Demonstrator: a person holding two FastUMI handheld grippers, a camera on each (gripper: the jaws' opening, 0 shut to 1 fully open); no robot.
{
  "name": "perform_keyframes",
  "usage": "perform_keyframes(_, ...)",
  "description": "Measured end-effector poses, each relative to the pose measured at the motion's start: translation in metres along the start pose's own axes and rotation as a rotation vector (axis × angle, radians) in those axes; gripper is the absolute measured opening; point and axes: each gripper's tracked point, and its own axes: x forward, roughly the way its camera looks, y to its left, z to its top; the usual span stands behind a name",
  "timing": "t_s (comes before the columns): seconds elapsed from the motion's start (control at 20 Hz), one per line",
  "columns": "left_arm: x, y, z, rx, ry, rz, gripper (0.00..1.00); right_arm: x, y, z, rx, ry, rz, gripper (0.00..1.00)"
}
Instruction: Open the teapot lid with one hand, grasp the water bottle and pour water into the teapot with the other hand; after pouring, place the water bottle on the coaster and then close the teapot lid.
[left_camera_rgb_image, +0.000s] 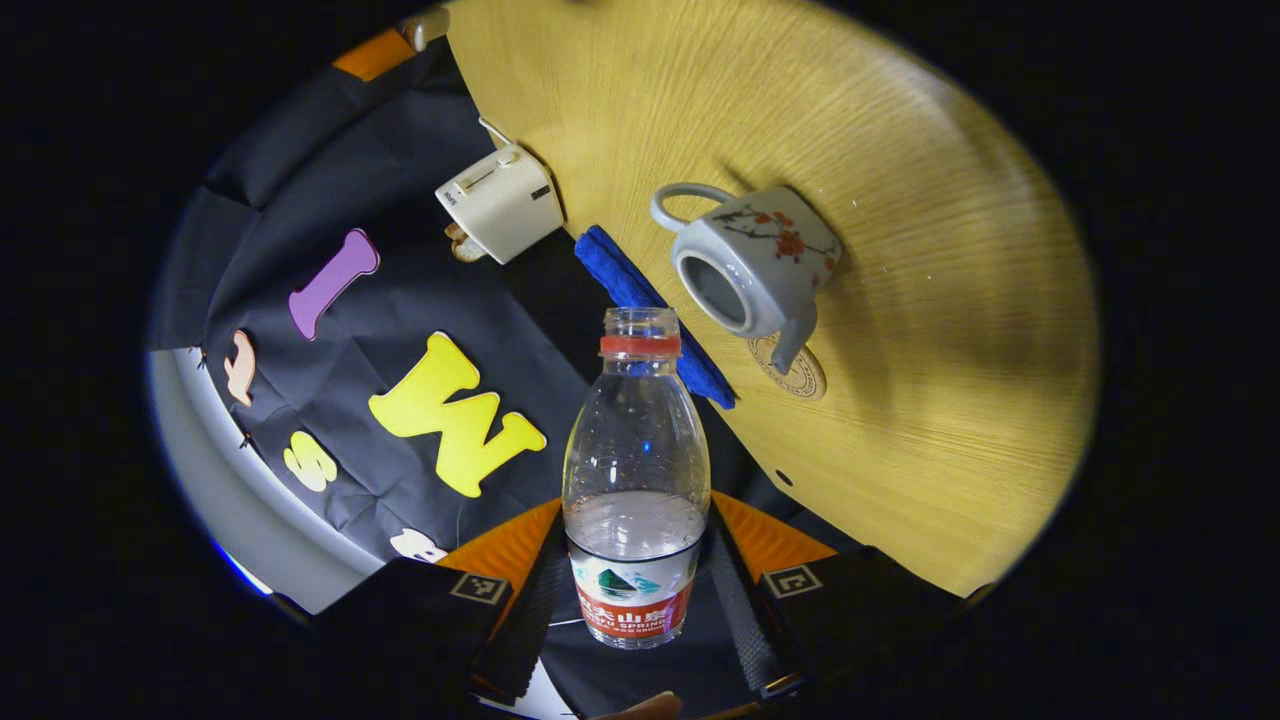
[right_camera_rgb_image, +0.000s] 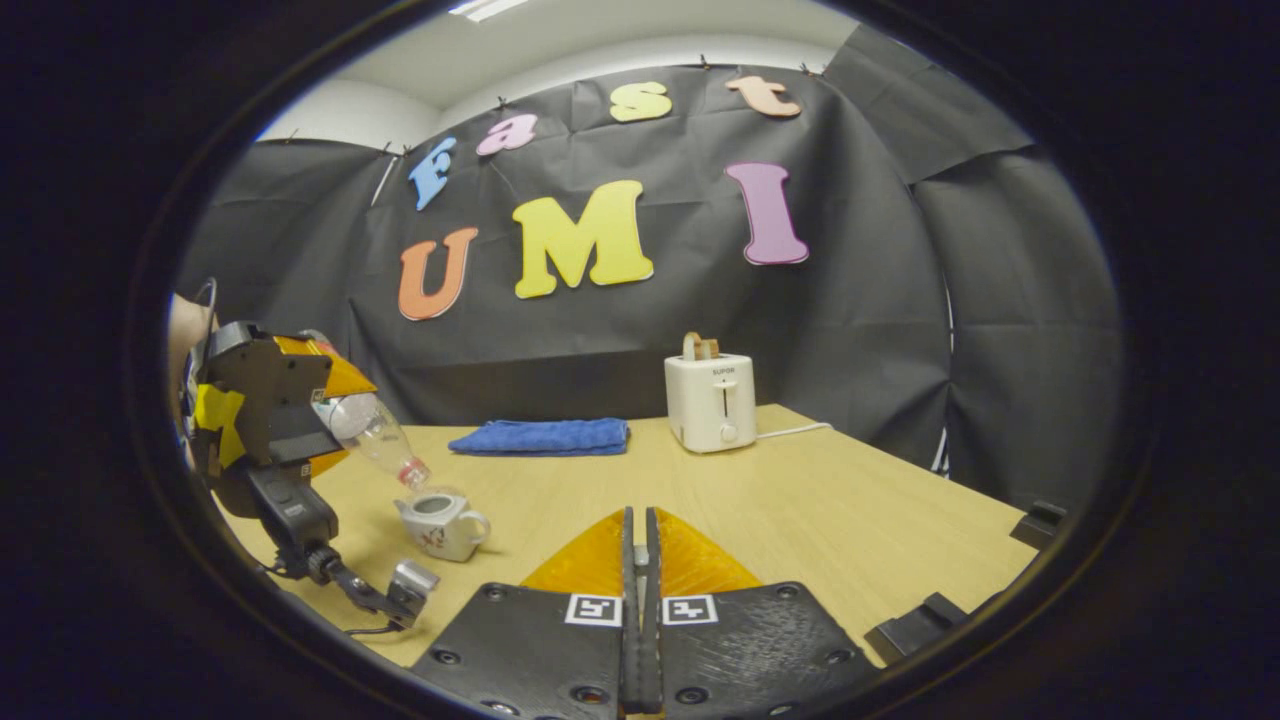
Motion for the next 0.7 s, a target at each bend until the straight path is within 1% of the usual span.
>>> perform_keyframes(0.1, 0.003, -0.007, 0.0, -0.113, -0.015, -0.016, 0.77, 0.0, -0.006, 0.001, 0.012, 0.001, -0.011, 0.0)
perform_keyframes(0.3, 0.007, -0.019, 0.001, -0.4, -0.042, -0.065, 0.77, -0.002, -0.012, 0.004, 0.024, 0.004, -0.019, 0.0)
perform_keyframes(0.4, 0.003, -0.024, 0.002, -0.576, -0.059, -0.087, 0.77, -0.003, -0.014, 0.007, 0.022, -0.001, -0.024, 0.0)
perform_keyframes(0.45, 0.003, -0.026, 0.002, -0.673, -0.064, -0.1, 0.8, -0.004, -0.013, 0.007, 0.02, -0.002, -0.024, 0.0)
perform_keyframes(0.5, 0.003, -0.029, 0.0, -0.748, -0.055, -0.115, 0.77, -0.004, -0.014, 0.006, 0.018, 0.0, -0.026, 0.0)
perform_keyframes(0.55, 0.0, -0.033, -0.002, -0.844, -0.039, -0.125, 0.77, -0.005, -0.013, 0.007, 0.016, 0.0, -0.028, 0.0)
perform_keyframes(0.7, 0.001, -0.038, -0.006, -1.145, -0.013, -0.119, 0.78, -0.007, -0.011, 0.009, 0.01, -0.006, -0.029, 0.0)
